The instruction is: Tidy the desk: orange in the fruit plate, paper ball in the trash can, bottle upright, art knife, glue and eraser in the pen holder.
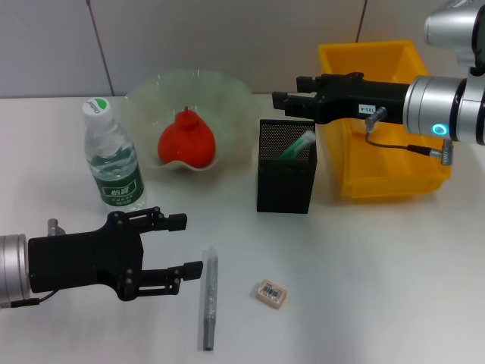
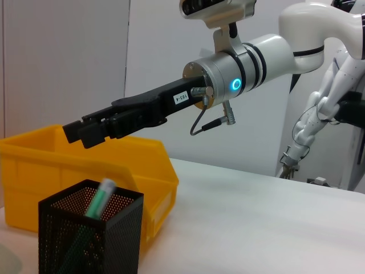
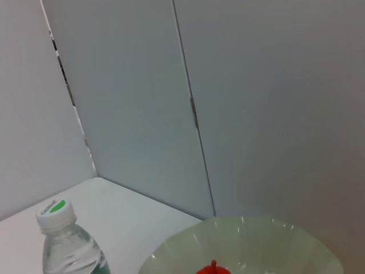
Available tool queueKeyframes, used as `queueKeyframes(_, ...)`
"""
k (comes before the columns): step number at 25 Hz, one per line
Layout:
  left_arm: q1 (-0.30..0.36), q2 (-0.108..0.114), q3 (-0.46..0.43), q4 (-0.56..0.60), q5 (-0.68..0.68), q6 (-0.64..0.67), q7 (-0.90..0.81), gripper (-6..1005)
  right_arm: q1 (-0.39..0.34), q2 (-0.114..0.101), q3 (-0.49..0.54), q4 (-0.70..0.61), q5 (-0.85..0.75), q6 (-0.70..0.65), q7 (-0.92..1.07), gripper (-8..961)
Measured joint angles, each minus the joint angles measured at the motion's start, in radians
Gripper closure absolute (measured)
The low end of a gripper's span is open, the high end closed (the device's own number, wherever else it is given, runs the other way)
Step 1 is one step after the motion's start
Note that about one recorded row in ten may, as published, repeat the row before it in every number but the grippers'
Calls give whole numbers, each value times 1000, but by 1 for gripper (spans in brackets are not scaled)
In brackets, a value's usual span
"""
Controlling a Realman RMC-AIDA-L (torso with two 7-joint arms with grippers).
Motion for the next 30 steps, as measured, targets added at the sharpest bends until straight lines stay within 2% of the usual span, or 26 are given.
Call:
queueKeyframes(5, 0, -2, 0, 0, 0, -2, -2, 234, -1, 0, 25, 1, 32, 0, 8, 331)
queueKeyframes(9, 0, -3, -1, 0, 0, -1, -4, 234, -16, -1, 40, -3, 112, -41, 6, 331)
queueKeyframes(10, 0, -4, -2, 0, 0, -1, -4, 234, -28, -3, 73, -8, 164, -107, 3, 331)
queueKeyframes(11, 0, -4, -2, 0, 0, -1, -4, 234, -28, -3, 73, -8, 164, -107, 3, 331)
queueKeyframes(14, 2, -5, -3, 0, 0, -1, -4, 235, -37, -8, 154, -8, 194, -267, 2, 331)
queueKeyframes(15, 3, -4, -4, 0, 0, -1, -5, 235, -42, -19, 199, -5, 195, -387, 2, 331)
queueKeyframes(16, 3, -4, -4, 0, 0, -1, -5, 235, -42, -19, 199, -5, 195, -387, 2, 331)
queueKeyframes(19, 5, -4, -6, 0, 0, 0, -6, 235, -54, -46, 212, 0, 186, -522, 4, 331)
queueKeyframes(20, 6, -3, -7, 0, 0, 0, -6, 235, -53, -69, 207, 12, 146, -590, 9, 331)
queueKeyframes(21, 6, -3, -7, 0, 0, 0, -6, 236, -53, -69, 207, 12, 146, -590, 9, 332)
queueKeyframes(24, 9, -3, -7, 0, 0, 0, -6, 236, -33, -87, 206, 25, 42, -666, 16, 332)
queueKeyframes(26, 10, -2, -7, -2, 0, 0, -6, 236, -3, -87, 206, 21, -99, -696, 35, 332)
queueKeyframes(29, 11, -1, -6, -2, 0, 0, -6, 237, 22, -84, 202, 18, -176, -700, 60, 332)
queueKeyframes(30, 16, 0, -4, -1, 0, 0, -6, 237, 52, -81, 174, 15, -247, -702, 93, 332)
